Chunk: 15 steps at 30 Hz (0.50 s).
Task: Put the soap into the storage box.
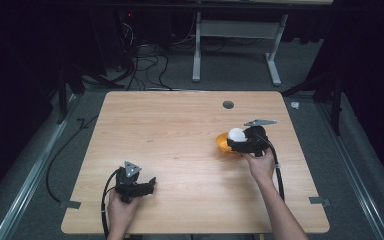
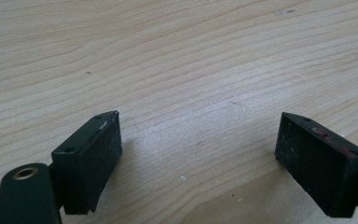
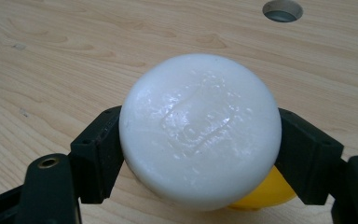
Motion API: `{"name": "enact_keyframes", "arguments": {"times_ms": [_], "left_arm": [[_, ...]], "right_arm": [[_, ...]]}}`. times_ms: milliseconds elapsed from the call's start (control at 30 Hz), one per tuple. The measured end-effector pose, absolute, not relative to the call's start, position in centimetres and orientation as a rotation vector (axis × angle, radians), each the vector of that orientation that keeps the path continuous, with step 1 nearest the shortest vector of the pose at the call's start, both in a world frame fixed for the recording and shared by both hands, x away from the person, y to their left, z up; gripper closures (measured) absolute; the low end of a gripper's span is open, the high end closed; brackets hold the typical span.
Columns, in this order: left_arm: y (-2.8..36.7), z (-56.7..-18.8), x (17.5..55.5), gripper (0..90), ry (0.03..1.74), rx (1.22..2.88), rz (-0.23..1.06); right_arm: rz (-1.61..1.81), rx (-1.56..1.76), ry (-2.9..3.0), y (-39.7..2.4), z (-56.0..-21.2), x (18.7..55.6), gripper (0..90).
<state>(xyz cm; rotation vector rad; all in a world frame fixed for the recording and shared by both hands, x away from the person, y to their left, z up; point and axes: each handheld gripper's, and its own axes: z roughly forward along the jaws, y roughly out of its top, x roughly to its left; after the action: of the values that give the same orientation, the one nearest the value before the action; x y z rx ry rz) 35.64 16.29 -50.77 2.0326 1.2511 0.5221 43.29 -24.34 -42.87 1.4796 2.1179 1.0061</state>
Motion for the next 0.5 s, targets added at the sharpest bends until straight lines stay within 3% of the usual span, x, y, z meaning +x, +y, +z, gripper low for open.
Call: {"name": "enact_keyframes", "arguments": {"times_ms": [500], "left_arm": [[16.3,-50.8,35.6,14.9,1.245,2.036,0.52]], "right_arm": [[0.95,1.491,2.136,-23.7,-43.9,44.1,24.8]]}}
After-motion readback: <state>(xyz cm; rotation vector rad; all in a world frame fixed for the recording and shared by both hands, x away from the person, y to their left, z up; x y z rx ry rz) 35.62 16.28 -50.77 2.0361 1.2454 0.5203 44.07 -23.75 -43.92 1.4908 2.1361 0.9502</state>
